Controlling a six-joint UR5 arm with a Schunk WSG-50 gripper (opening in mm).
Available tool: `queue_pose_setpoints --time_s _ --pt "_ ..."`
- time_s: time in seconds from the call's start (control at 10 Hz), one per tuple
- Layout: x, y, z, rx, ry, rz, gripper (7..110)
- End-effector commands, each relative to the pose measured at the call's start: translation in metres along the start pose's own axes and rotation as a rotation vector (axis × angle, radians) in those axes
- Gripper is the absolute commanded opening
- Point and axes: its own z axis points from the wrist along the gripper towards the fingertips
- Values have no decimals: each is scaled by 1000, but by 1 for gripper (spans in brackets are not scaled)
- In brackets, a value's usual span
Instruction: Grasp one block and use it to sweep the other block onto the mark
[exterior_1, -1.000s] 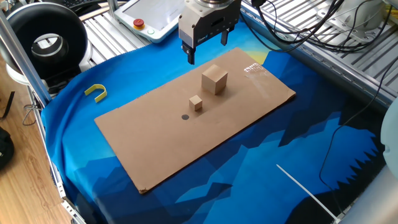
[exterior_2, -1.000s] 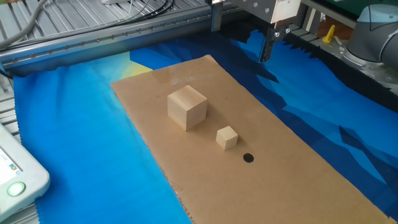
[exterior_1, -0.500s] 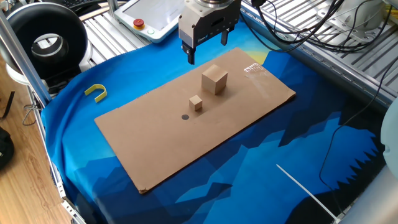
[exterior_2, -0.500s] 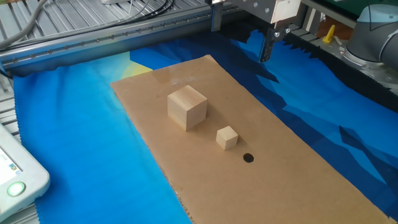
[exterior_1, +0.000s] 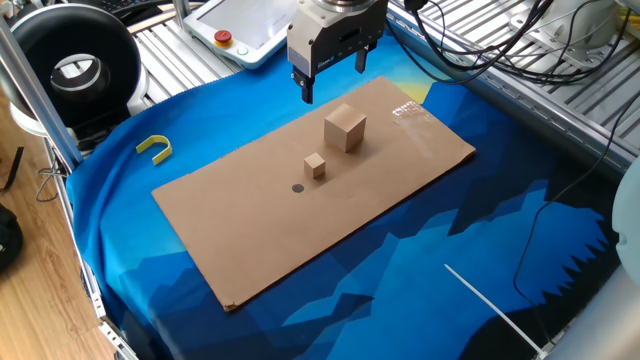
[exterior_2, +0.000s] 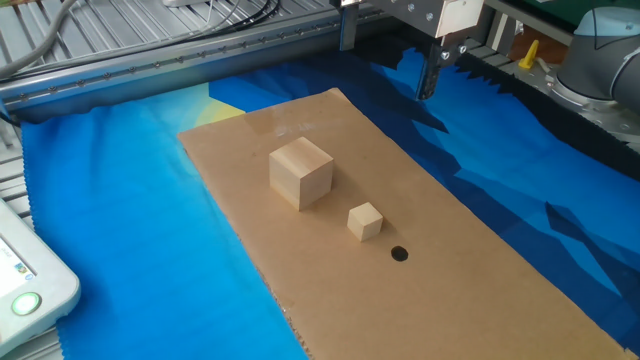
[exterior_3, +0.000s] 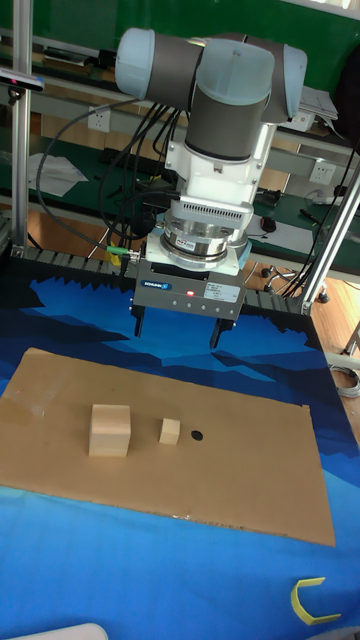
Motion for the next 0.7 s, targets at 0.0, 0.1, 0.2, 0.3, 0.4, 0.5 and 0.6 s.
queue_pose_setpoints --time_s 0.0,0.1,0.2,0.3,0.4,0.5,0.6 --pt "-34 -13 -3 60 -137 -13 109" --pt "-34 -12 -2 60 -137 -13 7" --pt "-34 -12 -2 60 -137 -13 7" --pt "-35 -12 -2 60 -139 -13 7" --pt "-35 -12 -2 60 -139 -13 7" --pt "-35 -12 -2 60 -139 -13 7" --pt "-35 -12 -1 60 -139 -15 7"
